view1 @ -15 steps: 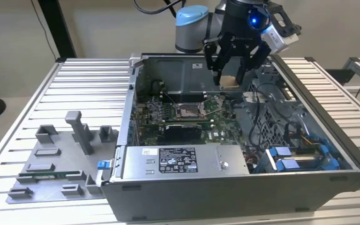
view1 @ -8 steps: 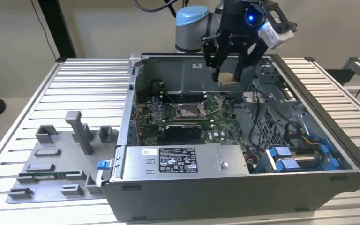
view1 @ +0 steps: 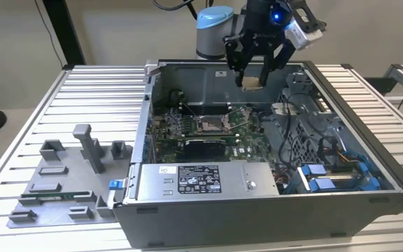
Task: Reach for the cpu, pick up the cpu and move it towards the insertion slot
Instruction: 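Pick up the cpu and move it towards the insertion slot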
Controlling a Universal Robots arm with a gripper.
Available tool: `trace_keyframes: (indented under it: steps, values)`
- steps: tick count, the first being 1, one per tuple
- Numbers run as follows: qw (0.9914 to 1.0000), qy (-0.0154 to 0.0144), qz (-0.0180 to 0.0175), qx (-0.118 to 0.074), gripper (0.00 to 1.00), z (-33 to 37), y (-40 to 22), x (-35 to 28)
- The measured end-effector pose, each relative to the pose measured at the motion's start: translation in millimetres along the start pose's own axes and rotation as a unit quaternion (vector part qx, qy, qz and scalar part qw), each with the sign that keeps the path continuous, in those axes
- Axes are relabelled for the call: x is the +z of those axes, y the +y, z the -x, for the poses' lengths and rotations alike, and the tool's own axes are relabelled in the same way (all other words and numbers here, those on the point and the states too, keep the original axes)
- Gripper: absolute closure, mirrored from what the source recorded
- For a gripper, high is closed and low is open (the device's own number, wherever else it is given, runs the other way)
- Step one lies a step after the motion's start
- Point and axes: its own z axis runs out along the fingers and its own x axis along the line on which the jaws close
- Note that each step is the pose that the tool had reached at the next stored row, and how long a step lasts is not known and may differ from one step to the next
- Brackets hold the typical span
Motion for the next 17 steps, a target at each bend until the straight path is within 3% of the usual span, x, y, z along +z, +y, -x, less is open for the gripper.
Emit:
trace_keyframes:
  steps: [4, 17]
  values:
    - [1.00000, 0.0000, 0.0000, 0.000, 1.00, -6.5, 9.9, 0.8]
    - [1.00000, 0.0000, 0.0001, 0.000, 1.00, -38.8, 36.2, 3.4]
